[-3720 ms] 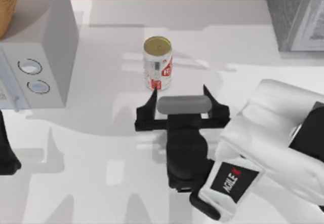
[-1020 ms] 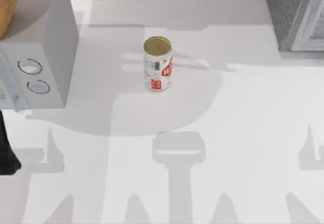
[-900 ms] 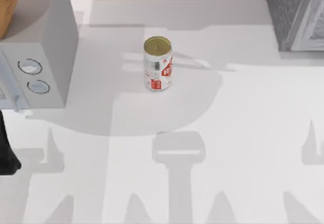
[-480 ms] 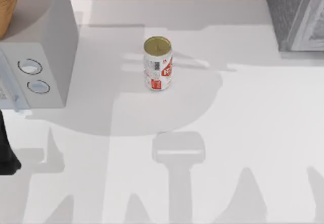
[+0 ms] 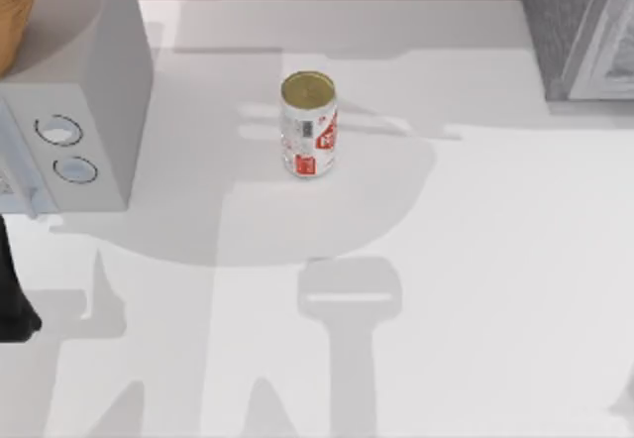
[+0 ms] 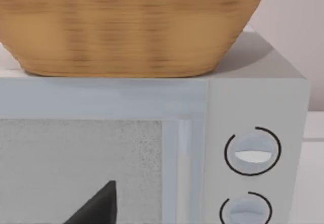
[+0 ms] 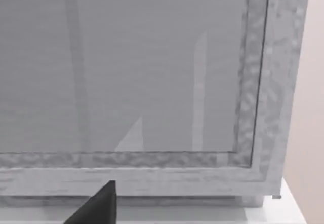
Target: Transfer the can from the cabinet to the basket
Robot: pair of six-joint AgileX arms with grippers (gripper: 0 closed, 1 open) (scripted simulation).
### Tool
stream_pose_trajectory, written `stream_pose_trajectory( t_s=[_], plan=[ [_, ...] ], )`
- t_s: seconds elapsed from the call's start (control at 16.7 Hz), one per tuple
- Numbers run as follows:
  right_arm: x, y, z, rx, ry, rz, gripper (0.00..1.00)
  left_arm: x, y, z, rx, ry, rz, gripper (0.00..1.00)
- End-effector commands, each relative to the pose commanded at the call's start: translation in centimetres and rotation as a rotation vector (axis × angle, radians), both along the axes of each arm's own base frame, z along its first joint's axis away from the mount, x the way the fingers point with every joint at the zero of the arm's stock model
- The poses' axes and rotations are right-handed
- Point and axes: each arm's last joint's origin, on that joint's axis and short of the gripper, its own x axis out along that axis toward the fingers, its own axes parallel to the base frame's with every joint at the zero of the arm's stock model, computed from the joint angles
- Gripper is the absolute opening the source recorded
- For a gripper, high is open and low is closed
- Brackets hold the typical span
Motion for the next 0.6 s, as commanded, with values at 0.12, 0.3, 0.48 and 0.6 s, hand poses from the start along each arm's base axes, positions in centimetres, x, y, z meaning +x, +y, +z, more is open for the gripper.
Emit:
stream_pose_trajectory(
  t_s=[0.12, 0.3, 0.48, 0.6],
  plan=[
    [-0.5, -1.5, -0.7, -0.002, -0.001, 0.0, 1.0, 0.0, 0.0, 0.0, 0.0, 0.0, 0.0, 1.0],
    [-0.9, -2.4, -1.1, -0.006, -0.003, 0.001, 1.0, 0.0, 0.0, 0.0, 0.0, 0.0, 0.0, 1.0],
    [-0.9, -2.4, -1.1, -0.006, -0.003, 0.001, 1.0, 0.0, 0.0, 0.0, 0.0, 0.0, 0.0, 1.0],
    [-0.9, -2.2, -1.2, -0.002, -0.001, 0.002, 1.0, 0.0, 0.0, 0.0, 0.0, 0.0, 0.0, 1.0]
  ],
)
